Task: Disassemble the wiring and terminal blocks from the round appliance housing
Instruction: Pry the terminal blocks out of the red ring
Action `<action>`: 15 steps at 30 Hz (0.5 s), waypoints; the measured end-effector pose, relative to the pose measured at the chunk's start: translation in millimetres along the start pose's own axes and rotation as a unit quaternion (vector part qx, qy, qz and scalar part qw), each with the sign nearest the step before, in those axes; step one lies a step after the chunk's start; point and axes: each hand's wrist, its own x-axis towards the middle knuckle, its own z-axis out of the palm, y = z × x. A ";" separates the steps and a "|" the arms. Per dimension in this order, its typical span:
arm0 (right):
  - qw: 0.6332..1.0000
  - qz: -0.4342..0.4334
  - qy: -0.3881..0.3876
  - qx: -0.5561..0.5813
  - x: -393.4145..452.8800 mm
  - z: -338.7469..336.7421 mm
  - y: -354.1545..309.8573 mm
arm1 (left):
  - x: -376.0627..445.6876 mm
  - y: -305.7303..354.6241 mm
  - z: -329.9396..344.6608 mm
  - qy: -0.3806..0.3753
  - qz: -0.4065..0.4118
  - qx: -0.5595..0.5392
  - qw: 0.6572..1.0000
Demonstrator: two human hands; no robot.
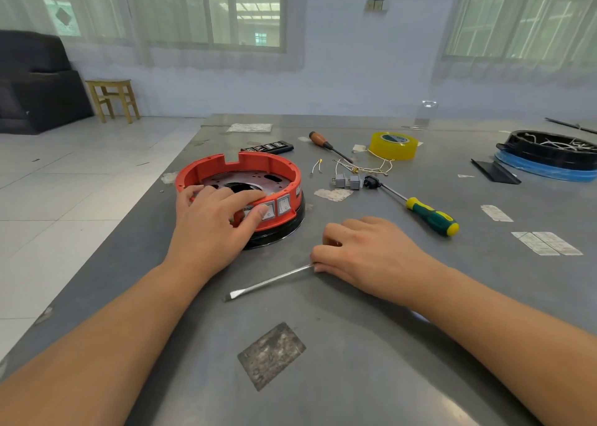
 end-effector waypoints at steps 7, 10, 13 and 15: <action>0.995 0.061 -0.019 0.082 1.2 7.3 10.0 | 1.8 -3.6 0.4 -0.005 -0.022 -0.058 0.998; 0.992 0.077 0.004 0.101 4.0 9.4 16.7 | 1.9 -6.5 -1.7 -0.015 -0.034 -0.087 0.996; 0.991 0.079 0.036 0.099 8.2 14.6 21.0 | 2.4 -9.4 -2.2 -0.026 -0.052 -0.101 0.993; 0.990 0.088 0.056 0.095 10.9 19.1 24.4 | 2.6 -11.9 -1.8 -0.036 -0.064 -0.102 0.992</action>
